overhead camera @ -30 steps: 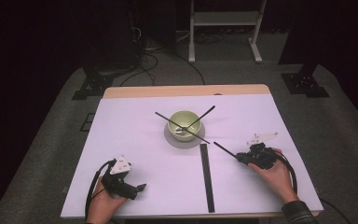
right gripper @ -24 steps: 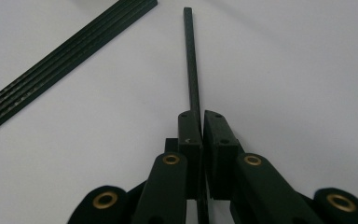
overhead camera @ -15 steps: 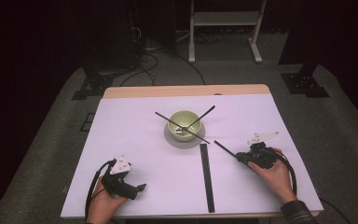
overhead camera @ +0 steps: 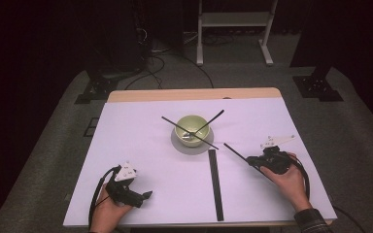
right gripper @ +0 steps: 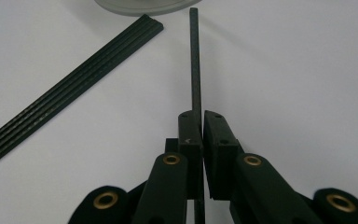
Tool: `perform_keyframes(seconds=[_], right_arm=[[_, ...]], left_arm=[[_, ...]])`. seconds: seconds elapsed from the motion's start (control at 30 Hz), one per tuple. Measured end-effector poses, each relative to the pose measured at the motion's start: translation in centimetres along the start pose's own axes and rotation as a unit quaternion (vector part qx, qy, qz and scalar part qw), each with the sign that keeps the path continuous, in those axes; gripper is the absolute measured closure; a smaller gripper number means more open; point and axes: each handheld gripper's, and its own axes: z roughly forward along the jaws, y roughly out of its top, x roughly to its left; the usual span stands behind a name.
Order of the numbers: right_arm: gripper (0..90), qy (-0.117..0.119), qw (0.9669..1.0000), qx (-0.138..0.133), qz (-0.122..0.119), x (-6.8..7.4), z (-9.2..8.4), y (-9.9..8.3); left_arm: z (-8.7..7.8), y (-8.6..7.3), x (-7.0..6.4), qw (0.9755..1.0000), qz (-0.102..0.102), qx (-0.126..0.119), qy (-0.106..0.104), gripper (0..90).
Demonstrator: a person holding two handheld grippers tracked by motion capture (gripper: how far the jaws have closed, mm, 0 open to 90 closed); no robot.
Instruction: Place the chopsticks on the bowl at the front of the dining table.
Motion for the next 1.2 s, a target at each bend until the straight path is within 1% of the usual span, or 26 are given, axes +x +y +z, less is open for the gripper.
perform_keyframes(seconds=[0.37, 0.43, 0.47, 0.67, 0.7, 0.83, 1.2], right_arm=[[85.7, 0.004, 0.9999, -0.013, 0.001, 0.1, -0.8, 0.9], [85.7, 0.007, 0.9998, -0.020, 0.003, 0.2, -1.1, 1.2], [85.7, 0.006, 0.9997, -0.022, -0.001, 0.2, -1.1, 1.3], [85.7, 0.006, 0.9995, -0.030, -0.003, 0.5, -1.5, 2.0], [85.7, 0.008, 0.9994, -0.033, -0.005, 0.6, -1.6, 2.3], [85.7, 0.009, 0.9993, -0.037, -0.005, 0.7, -1.7, 2.7], [85.7, 0.015, 0.9987, -0.046, -0.016, 1.5, -1.4, 4.6]], left_arm=[[0.0, 0.0, 0.0, 1.0000, 0.000, 0.000, 0.000, 0.0], [0.0, 0.0, 0.0, 1.0000, 0.000, 0.000, 0.000, 0.0], [0.0, 0.0, 0.0, 1.0000, 0.000, 0.000, 0.000, 0.0], [0.0, 0.0, 0.0, 1.0000, 0.000, 0.000, 0.000, 0.0], [0.0, 0.0, 0.0, 1.0000, 0.000, 0.000, 0.000, 0.0], [0.0, 0.0, 0.0, 1.0000, 0.000, 0.000, 0.000, 0.0], [0.0, 0.0, 0.0, 1.0000, 0.001, 0.000, 0.000, 0.0]])
